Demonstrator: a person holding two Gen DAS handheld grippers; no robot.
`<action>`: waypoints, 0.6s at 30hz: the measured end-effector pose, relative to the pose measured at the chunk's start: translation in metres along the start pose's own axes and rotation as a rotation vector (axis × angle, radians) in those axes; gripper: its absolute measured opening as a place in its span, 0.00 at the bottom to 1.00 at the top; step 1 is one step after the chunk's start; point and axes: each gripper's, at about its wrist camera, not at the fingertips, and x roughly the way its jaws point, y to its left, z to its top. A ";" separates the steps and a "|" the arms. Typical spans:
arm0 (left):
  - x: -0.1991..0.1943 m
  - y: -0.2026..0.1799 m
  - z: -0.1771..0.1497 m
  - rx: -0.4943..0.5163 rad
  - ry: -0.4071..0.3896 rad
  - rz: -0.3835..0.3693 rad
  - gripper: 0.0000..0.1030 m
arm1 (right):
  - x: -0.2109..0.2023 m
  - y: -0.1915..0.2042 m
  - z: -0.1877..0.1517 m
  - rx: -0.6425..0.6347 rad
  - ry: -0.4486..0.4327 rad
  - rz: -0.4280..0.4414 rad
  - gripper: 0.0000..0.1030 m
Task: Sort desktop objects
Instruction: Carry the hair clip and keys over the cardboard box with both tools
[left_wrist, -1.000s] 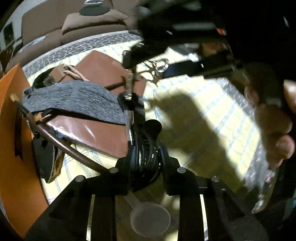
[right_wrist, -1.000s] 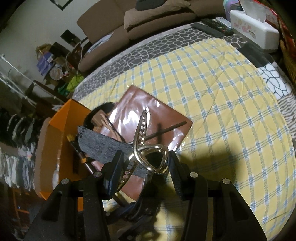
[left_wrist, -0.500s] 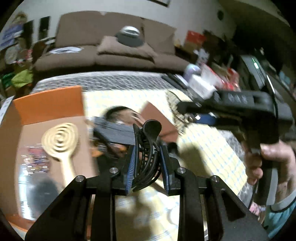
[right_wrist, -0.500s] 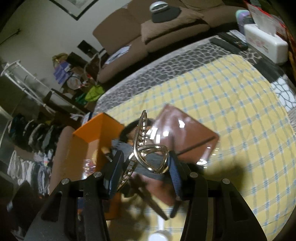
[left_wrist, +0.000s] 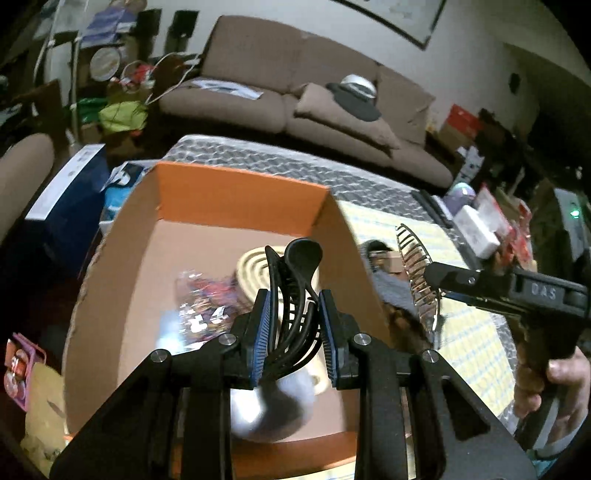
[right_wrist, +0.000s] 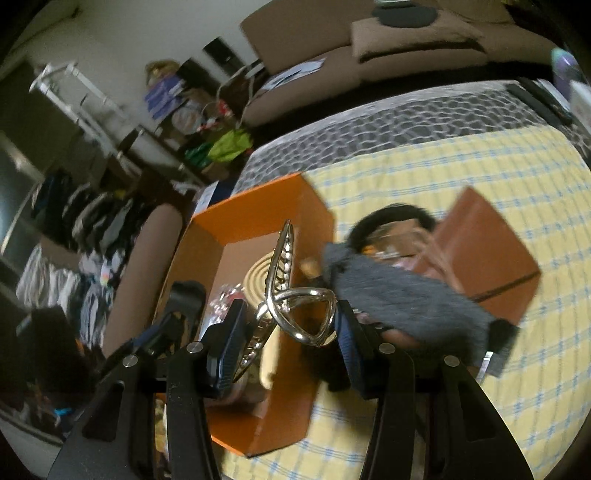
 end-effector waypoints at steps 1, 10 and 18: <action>0.001 0.004 -0.001 -0.003 0.005 0.006 0.23 | 0.007 0.009 -0.002 -0.028 0.012 -0.012 0.48; 0.000 0.030 -0.001 -0.018 0.030 0.045 0.23 | 0.048 0.055 -0.022 -0.272 0.100 -0.254 0.48; -0.001 0.034 -0.003 -0.021 0.043 0.052 0.23 | 0.055 0.061 -0.029 -0.336 0.104 -0.314 0.55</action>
